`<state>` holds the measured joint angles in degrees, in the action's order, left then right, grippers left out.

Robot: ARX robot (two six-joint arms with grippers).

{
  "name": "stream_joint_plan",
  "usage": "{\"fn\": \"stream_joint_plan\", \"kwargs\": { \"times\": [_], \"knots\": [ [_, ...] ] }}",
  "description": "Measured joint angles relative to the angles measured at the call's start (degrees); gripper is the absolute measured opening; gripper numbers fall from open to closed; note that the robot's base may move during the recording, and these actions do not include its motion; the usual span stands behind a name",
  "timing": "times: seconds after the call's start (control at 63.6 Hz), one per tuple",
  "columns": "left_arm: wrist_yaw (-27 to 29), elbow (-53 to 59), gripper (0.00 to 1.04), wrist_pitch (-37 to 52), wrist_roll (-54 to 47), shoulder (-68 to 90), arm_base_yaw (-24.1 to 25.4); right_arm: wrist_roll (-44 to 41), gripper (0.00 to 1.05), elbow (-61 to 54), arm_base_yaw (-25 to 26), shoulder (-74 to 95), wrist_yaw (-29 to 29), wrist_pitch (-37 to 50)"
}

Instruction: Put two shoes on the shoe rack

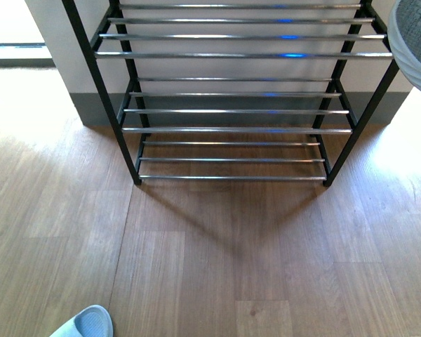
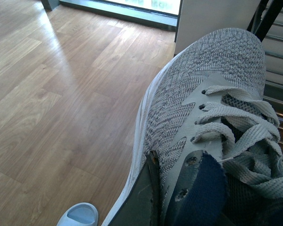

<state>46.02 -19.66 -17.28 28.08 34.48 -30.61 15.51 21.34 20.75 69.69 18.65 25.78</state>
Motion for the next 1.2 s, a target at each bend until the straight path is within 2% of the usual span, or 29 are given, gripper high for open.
{"fn": "stream_joint_plan", "kwargs": {
  "times": [0.881, 0.912, 0.991, 1.038, 1.085, 1.132, 1.195],
  "knots": [
    [0.24, -0.02, 0.02, 0.00, 0.02, 0.00, 0.02, 0.00, 0.04, 0.00, 0.00, -0.02, 0.04, 0.02],
    [0.22, -0.02, 0.02, 0.00, 0.02, 0.00, 0.02, -0.50, 0.04, -0.11, 0.20, 0.15, 1.20, 0.63],
    [0.22, -0.02, 0.02, 0.00, 0.02, 0.00, 0.00, -4.59, 0.04, -0.90, 0.81, 2.73, 10.60, 9.90],
    [0.28, -0.02, 0.02, 0.00, 0.02, 0.00, 0.02, -6.40, 0.04, 0.17, -0.37, 3.54, 13.66, 12.02],
    [0.24, -0.02, 0.02, 0.00, 0.00, 0.02, 0.00, -6.54, 0.04, 1.81, -2.47, 3.91, 13.79, 11.19],
    [-0.02, -0.02, 0.02, 0.00, 0.02, 0.02, 0.00, -5.77, 0.04, 4.70, -5.57, 4.68, 12.15, 8.79],
    [0.09, -0.02, 0.02, 0.00, 0.02, 0.00, 0.00, -3.26, 0.04, 10.05, -11.06, 6.73, 6.71, 4.94]
  ]
}}
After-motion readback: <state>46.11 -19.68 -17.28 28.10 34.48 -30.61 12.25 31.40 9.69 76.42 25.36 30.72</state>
